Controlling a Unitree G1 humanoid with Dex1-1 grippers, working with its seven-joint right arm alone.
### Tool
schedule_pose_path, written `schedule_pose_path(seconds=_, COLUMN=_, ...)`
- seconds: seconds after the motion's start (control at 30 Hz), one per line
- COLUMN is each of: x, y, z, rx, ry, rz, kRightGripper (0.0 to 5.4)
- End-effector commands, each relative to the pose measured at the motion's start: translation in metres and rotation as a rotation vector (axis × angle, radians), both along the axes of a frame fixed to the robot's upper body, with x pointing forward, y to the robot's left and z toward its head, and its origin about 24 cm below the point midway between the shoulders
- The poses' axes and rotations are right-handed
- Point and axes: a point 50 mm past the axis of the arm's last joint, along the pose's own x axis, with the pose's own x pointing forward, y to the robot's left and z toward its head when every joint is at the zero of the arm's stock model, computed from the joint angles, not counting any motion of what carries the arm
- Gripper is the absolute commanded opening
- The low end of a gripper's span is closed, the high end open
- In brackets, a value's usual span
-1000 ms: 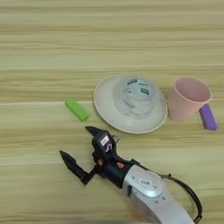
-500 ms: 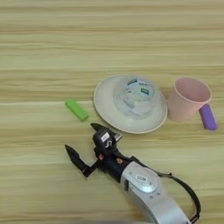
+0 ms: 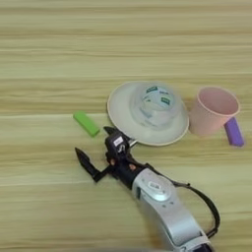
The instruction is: Move the objects on the table
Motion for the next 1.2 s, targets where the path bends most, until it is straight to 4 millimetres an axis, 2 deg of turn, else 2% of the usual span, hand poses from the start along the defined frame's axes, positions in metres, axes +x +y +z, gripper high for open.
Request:
schedule_pose_path(seconds=0.03, x=0.009, y=-0.0025, z=0.0008, rx=0.001, ry=-0.008, rz=-0.025, kRightGripper=5.39)
schedule_pose_path(seconds=0.5, x=0.0072, y=0.0011, z=-0.0053, rx=0.004, ry=0.015, rz=0.008, kRightGripper=5.39)
schedule_pose_path(seconds=0.87, x=0.0051, y=0.002, z=-0.0073, rx=0.006, ry=0.034, rz=0.026, kRightGripper=3.9)
schedule_pose_path(seconds=1.2, x=0.0081, y=0.0016, z=-0.008, rx=0.002, ry=0.037, rz=0.013, kRightGripper=2.87)
